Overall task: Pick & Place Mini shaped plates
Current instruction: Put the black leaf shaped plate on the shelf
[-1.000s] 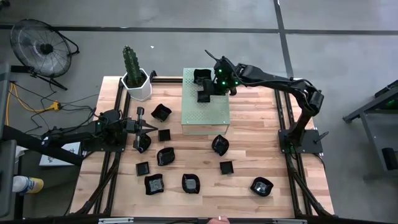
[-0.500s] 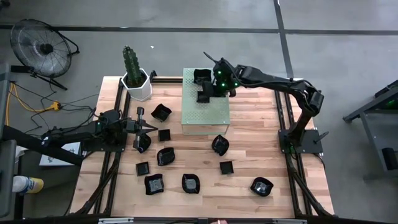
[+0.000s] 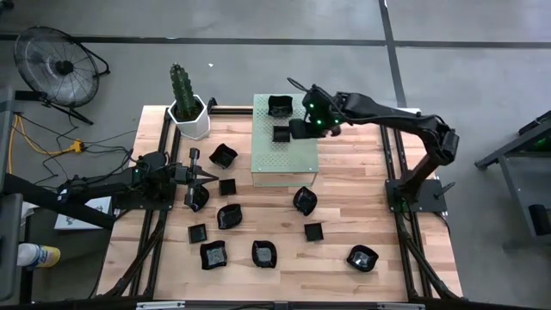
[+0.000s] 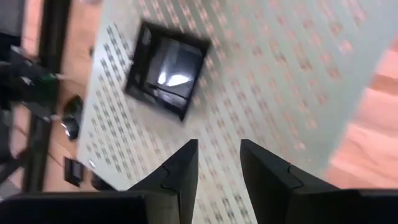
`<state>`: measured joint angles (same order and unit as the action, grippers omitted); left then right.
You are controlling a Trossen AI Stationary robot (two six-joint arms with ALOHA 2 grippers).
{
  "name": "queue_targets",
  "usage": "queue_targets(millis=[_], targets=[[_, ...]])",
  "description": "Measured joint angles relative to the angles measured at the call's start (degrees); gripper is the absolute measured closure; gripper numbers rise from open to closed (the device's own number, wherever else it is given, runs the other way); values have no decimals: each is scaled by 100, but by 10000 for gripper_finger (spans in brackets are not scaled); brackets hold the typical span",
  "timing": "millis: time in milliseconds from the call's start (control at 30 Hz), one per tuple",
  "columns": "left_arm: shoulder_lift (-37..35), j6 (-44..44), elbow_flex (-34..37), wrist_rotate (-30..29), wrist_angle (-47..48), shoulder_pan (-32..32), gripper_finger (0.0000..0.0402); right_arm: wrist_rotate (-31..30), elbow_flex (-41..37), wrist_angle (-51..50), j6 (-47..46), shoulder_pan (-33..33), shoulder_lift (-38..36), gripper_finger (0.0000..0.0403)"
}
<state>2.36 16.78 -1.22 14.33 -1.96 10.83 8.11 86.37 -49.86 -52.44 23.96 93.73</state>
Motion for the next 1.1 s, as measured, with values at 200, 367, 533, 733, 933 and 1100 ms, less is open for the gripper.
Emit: queue_targets(millis=[200,367,533,733,933,1100], targets=[[1,0,1,0,0,1,399,-341,0,-709,-22,-340,-386,288],[1,-1,0,0,0,2,399,-629,0,-1182,-151,-738,-670,288],[2,1,-2,0,0,0,399,-899,0,-1673,-236,-1219,-955,288],[0,0,-1,0,0,1,399,-1116,0,-2259,-455,-1894,-1175,288],[1,0,-1,0,0,0,399,-1184,0,-2646,-715,-2632,-1226,288],[2,1,0,0,0,0,399,-1184,0,-2863,-1091,-3276,-1226,288]])
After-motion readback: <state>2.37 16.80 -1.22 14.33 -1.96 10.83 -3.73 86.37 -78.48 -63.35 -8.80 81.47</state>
